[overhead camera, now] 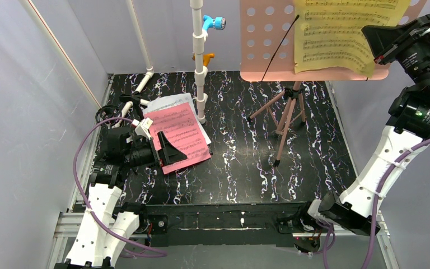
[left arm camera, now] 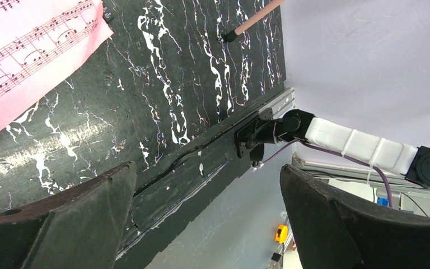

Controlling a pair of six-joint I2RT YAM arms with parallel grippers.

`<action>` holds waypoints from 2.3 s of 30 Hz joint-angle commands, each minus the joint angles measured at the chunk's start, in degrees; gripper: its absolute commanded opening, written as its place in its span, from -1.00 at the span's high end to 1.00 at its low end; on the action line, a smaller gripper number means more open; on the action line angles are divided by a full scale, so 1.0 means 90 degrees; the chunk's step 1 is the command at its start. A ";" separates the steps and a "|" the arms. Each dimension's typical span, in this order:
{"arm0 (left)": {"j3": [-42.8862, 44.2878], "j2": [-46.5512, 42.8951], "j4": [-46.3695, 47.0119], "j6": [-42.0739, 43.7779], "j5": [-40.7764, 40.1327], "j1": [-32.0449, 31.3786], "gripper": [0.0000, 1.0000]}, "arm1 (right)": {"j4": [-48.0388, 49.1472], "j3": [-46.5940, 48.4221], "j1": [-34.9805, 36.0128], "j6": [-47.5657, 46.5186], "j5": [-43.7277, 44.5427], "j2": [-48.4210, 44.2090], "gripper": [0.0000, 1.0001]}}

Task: Pack up the instrument practice props
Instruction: Pick up the sheet music from the music stand.

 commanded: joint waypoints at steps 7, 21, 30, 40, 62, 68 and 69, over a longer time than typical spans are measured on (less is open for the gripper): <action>0.0144 -0.0012 -0.0166 0.0057 0.0140 0.0027 -0.99 | -0.0744 0.1308 -0.0155 -0.0971 0.1051 -0.0199 0.97; 0.0202 0.0013 -0.0119 0.0104 0.0205 0.0022 -0.99 | 0.1210 0.1067 -0.0137 0.0133 0.0164 -0.0816 0.97; 0.0235 0.0032 0.0031 0.0116 0.0364 0.0023 -0.99 | 0.3106 0.0378 -0.0135 0.2165 -0.1166 -0.0970 0.97; 0.0341 -0.0404 0.0892 0.0087 0.0830 -0.0002 -0.99 | 0.3956 -0.0420 -0.0125 0.3262 -0.1967 -0.1336 0.97; -0.0175 -0.1154 0.3379 0.1283 -0.0518 -0.2255 -0.99 | 0.0261 -0.2935 -0.0133 0.1311 -0.3033 -0.3036 0.97; -0.1029 -0.1412 0.4168 0.1132 -0.1052 -0.2898 -0.99 | -0.2348 -0.3273 -0.0138 -0.0568 -0.3432 -0.3152 0.97; -0.1051 -0.1391 0.4181 0.1144 -0.1091 -0.2991 -0.99 | -0.2410 -0.3314 -0.0140 -0.0618 -0.3433 -0.3168 0.97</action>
